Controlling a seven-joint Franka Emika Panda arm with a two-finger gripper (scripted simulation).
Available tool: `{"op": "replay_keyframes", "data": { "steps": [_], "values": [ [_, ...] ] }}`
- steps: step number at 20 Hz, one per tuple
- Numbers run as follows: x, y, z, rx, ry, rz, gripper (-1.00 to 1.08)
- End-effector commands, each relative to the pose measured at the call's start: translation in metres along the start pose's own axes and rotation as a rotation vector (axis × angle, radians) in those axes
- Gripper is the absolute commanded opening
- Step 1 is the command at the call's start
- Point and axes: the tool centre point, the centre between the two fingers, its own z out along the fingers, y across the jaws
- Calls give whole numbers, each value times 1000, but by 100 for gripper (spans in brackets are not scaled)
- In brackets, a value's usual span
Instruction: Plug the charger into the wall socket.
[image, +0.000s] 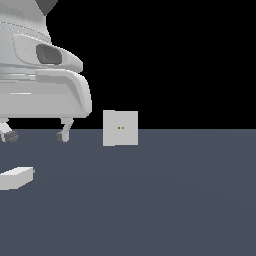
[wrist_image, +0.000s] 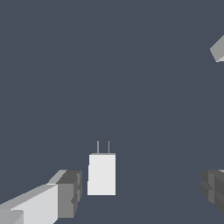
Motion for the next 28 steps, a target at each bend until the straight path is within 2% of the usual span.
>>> {"op": "replay_keyframes", "data": {
  "steps": [1, 11, 21, 28],
  "values": [
    [-4, -9, 5, 0, 18, 1, 100],
    [-11, -29, 18, -3, 55, 4, 100],
    [-13, -31, 23, -3, 56, 3, 100],
    [-21, -31, 49, -3, 57, 4, 100]
  ]
}}
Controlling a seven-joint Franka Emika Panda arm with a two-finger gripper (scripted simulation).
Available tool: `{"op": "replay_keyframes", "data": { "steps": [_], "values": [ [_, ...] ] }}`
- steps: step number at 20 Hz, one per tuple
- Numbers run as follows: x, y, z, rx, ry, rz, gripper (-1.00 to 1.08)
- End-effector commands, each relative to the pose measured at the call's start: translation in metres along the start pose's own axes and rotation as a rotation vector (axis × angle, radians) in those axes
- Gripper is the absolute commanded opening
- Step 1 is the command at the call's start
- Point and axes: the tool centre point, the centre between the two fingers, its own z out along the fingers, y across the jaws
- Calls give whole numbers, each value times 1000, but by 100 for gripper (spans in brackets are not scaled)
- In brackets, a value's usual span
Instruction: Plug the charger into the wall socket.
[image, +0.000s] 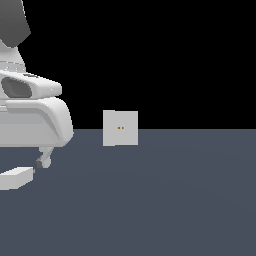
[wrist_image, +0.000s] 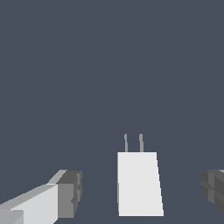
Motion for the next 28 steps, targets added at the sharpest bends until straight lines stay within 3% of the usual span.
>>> {"op": "replay_keyframes", "data": {
  "steps": [1, 9, 10, 28],
  "values": [
    [-4, 0, 11, 0, 0, 0, 100],
    [-9, 0, 26, 0, 0, 1, 100],
    [-9, 0, 26, 0, 0, 1, -100],
    [-5, 12, 21, 2, 1, -8, -100]
  ]
}}
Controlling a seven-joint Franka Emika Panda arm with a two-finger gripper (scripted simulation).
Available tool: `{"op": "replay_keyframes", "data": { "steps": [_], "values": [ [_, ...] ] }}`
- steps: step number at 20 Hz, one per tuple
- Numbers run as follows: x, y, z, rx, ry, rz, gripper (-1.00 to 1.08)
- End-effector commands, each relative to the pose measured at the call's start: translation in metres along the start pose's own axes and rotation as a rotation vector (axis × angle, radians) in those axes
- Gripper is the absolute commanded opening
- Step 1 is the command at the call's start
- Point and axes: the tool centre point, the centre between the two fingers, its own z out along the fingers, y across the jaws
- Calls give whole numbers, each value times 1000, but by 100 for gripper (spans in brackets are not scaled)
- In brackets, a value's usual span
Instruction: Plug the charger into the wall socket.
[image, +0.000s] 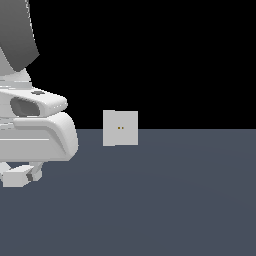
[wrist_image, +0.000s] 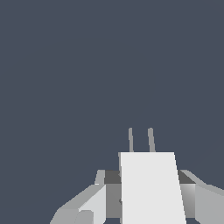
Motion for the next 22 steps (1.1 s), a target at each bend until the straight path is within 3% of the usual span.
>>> {"op": "replay_keyframes", "data": {
  "steps": [1, 22],
  "values": [
    [3, 7, -2, 1, 1, -4, -100],
    [46, 110, -37, 26, 5, -83, -100]
  ]
}}
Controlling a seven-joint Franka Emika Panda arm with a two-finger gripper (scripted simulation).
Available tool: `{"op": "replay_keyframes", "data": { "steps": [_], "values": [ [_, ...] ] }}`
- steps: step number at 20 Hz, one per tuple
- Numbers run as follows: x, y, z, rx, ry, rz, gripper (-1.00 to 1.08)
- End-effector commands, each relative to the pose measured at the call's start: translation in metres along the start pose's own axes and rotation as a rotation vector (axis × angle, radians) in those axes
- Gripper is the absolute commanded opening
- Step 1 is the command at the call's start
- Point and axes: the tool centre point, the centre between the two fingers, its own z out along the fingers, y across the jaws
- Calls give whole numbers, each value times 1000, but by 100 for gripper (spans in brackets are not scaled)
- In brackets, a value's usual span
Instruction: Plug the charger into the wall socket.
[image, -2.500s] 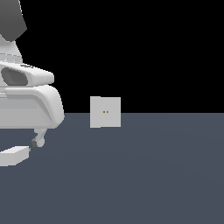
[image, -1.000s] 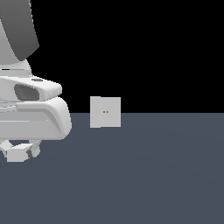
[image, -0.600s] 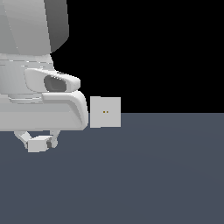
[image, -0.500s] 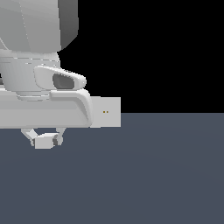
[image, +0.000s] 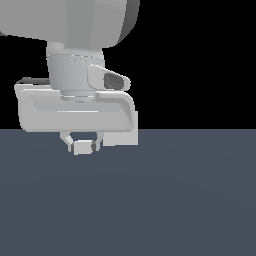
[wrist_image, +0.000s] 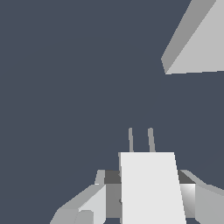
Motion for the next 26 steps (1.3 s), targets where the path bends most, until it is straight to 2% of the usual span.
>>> {"op": "replay_keyframes", "data": {
  "steps": [1, 14, 26],
  "values": [
    [5, 13, -4, 3, 0, -10, -100],
    [29, 69, -22, 21, -2, -52, -100],
    [38, 88, -27, 27, -4, -66, -100]
  ]
}}
